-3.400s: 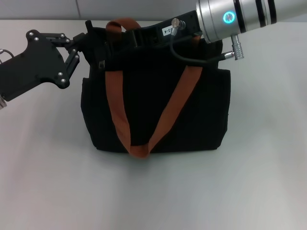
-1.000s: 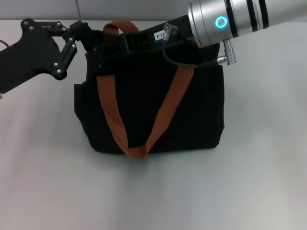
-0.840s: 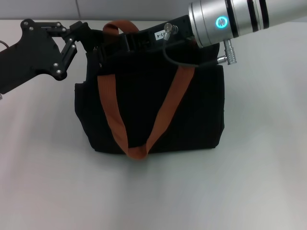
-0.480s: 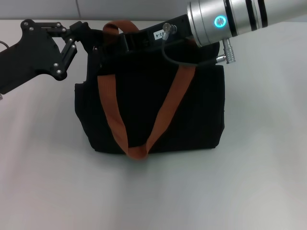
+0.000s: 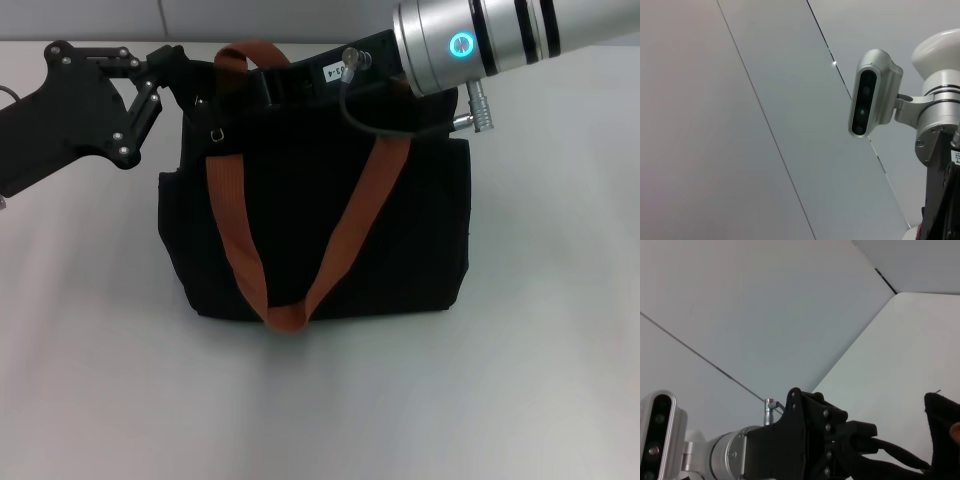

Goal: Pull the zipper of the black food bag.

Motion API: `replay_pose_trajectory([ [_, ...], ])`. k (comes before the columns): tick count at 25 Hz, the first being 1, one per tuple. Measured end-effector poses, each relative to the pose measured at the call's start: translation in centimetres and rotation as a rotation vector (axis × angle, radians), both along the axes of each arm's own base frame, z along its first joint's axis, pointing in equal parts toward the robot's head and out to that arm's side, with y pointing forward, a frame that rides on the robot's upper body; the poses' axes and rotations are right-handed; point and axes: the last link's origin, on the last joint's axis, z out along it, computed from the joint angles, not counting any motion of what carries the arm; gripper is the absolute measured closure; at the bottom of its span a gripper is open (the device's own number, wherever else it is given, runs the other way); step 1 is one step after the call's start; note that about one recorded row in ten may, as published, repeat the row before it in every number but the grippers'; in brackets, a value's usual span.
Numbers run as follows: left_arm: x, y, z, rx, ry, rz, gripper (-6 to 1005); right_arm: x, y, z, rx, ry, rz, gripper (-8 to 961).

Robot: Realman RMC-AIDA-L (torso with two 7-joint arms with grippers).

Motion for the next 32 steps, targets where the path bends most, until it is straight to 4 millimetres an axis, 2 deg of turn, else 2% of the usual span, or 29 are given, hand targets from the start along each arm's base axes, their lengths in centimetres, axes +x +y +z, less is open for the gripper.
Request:
replay_pose_trajectory([
  [12, -0.01, 0.03, -0.07, 0.0, 0.0, 0.003, 922, -0.06, 0.24, 0.1, 0.017, -0.021, 0.015, 930],
  [32, 0.02, 0.06, 0.03, 0.005, -0.003, 0.003, 915, -0.64, 0.5, 0.27, 0.041, -0.076, 0.016, 956],
])
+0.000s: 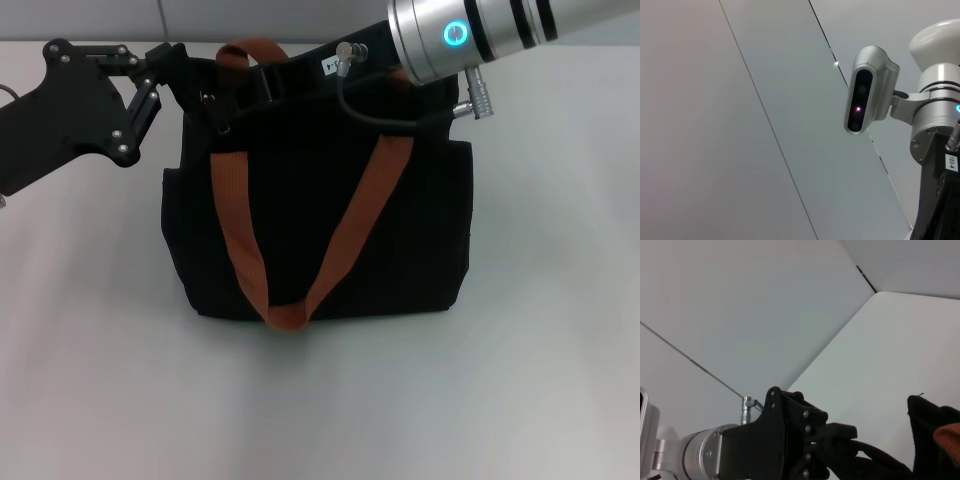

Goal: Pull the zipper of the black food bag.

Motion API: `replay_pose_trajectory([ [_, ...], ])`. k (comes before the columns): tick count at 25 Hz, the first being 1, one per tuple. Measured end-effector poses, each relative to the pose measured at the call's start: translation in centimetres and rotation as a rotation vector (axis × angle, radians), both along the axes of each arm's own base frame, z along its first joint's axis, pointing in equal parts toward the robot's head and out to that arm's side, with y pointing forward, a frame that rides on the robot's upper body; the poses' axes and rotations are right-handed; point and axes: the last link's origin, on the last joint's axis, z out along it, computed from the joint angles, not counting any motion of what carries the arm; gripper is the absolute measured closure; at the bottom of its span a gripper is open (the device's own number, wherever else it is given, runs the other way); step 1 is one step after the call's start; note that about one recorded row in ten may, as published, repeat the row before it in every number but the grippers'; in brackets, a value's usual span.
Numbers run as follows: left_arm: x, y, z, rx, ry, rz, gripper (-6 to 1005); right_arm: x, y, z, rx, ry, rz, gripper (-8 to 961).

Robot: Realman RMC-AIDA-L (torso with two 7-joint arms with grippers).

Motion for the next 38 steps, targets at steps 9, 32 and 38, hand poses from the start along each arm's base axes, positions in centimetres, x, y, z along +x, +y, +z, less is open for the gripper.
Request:
replay_pose_trajectory([
  [9, -0.1, 0.1, 0.1, 0.0, -0.005, 0.014, 913, 1.1, 0.0, 1.0, 0.036, -0.047, -0.057, 955],
  [32, -0.3, 0.3, 0.4, 0.01, -0.006, 0.025, 906, 7.0, -1.4, 4.9, 0.144, -0.072, -0.228, 954],
  [38, -0.3, 0.4, 0.5, 0.008, -0.009, 0.032, 904, 9.0, -2.0, 6.6, 0.185, -0.051, -0.278, 954],
])
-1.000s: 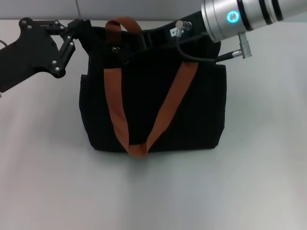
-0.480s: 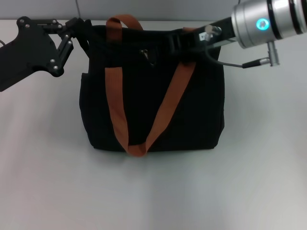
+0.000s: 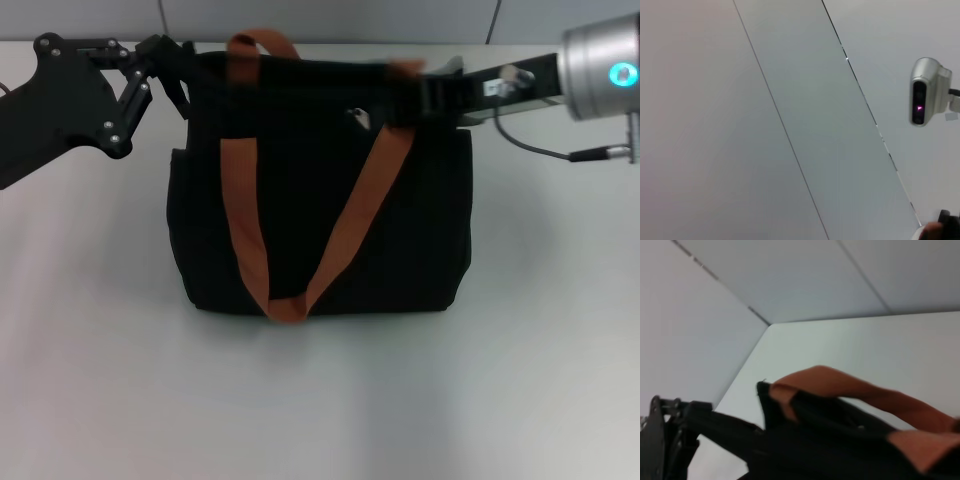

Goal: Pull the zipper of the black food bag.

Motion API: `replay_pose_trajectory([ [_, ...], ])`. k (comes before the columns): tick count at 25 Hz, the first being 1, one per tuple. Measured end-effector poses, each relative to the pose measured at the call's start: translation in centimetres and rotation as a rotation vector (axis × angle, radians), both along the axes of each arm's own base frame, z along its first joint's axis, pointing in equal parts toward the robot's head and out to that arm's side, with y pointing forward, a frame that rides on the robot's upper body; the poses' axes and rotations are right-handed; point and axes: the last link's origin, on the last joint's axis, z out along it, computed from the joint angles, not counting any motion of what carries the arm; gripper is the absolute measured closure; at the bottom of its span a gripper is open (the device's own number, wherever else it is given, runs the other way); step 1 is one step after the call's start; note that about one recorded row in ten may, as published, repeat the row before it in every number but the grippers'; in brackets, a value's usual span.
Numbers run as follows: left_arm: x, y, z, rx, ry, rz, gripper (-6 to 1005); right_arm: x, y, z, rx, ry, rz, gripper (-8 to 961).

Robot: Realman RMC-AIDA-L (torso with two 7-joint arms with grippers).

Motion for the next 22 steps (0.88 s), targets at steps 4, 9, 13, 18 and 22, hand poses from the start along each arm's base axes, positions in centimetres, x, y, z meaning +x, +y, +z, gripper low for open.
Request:
replay_pose_trajectory([
  [4, 0.0, 0.0, 0.0, 0.002, 0.0, 0.002, 902, 1.0, -0.3, 0.9, 0.019, 0.011, -0.025, 954],
  [9, 0.0, 0.1, 0.0, 0.001, 0.0, 0.004, 901, 1.2, -0.5, 1.3, 0.018, 0.012, -0.023, 954],
  [13, 0.0, 0.1, 0.0, 0.001, -0.001, 0.003, 900, 1.2, -0.6, 1.4, 0.018, 0.009, -0.001, 954],
  [18, 0.0, 0.1, -0.1, -0.001, -0.001, 0.004, 898, 1.1, -0.9, 2.4, 0.032, 0.068, 0.052, 915],
  [22, 0.1, 0.1, -0.1, -0.001, -0.002, 0.004, 897, 1.7, -1.6, 4.5, 0.07, 0.217, 0.124, 884],
])
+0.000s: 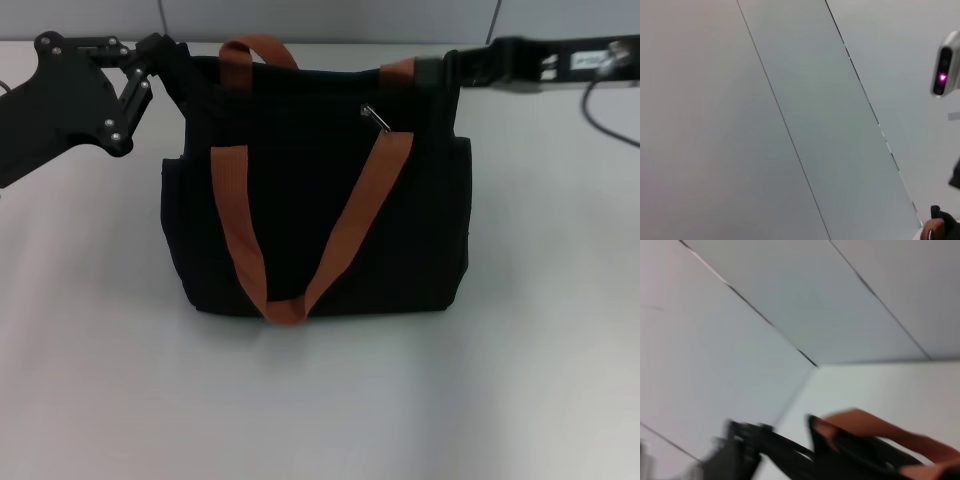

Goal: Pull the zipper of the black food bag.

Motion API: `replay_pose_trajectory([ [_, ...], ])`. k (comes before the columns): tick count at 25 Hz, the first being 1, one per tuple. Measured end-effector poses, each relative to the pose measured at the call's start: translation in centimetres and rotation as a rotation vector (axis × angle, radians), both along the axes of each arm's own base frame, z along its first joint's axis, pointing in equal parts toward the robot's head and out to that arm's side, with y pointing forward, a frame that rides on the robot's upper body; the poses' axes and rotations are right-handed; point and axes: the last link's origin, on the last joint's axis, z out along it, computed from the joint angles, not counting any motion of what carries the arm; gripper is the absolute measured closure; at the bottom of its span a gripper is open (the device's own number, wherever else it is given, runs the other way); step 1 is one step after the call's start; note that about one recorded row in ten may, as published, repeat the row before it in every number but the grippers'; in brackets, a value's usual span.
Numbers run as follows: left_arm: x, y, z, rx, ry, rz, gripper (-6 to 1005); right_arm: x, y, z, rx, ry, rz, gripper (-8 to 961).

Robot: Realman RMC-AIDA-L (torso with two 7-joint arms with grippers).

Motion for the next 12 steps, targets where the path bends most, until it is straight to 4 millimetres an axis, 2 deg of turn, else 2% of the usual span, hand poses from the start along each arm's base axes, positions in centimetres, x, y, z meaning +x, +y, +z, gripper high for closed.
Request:
replay_pose_trajectory([
  [4, 0.0, -0.1, -0.1, -0.004, -0.006, 0.0, 896, 1.2, -0.6, 1.7, 0.046, 0.069, 0.03, 853],
  [7, 0.0, -0.2, -0.1, -0.008, -0.009, 0.0, 895, 2.0, -0.7, 1.9, 0.035, 0.068, 0.028, 830],
  [12, 0.1, -0.1, -0.2, -0.011, -0.012, 0.003, 893, 2.2, -0.8, 1.7, 0.012, 0.07, 0.042, 625],
])
